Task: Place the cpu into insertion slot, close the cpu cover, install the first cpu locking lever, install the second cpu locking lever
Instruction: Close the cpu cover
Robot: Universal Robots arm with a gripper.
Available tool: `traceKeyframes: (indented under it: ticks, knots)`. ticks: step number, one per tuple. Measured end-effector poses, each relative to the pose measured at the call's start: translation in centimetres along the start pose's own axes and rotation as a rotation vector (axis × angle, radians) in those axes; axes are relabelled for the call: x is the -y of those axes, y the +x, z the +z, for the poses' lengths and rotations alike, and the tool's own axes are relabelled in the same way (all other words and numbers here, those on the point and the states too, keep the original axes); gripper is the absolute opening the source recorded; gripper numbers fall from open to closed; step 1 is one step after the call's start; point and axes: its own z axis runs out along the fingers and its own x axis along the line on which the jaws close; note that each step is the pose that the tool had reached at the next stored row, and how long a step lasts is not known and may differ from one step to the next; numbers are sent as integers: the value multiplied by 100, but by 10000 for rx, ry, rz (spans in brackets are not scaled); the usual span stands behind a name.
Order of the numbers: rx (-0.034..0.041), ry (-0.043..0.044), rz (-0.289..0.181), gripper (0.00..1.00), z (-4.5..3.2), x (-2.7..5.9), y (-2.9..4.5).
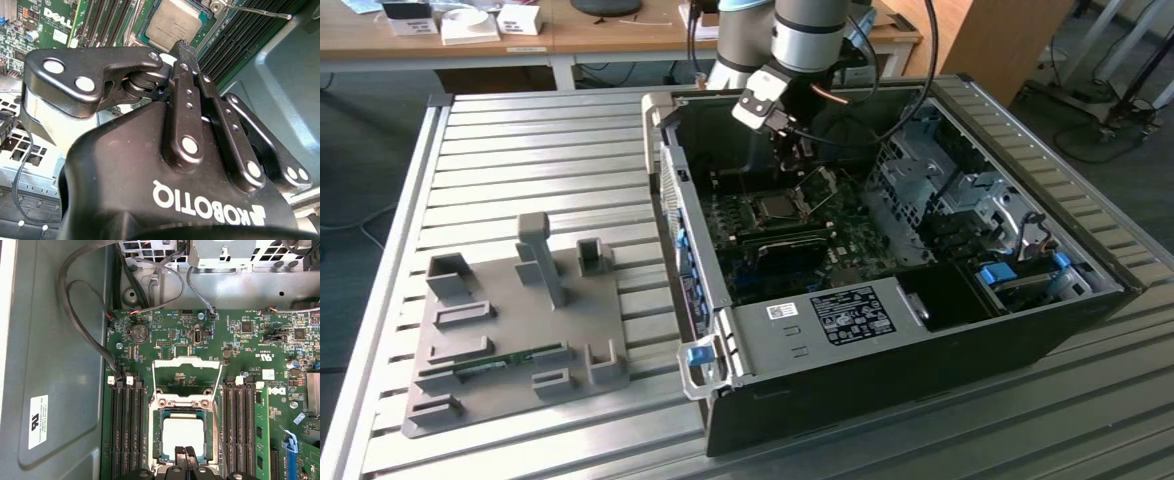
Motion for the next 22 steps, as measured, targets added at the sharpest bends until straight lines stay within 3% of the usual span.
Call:
traceKeyframes:
  ticks: [22]
  knots:
    - [0, 0, 0, 11, -49, -3, 0]
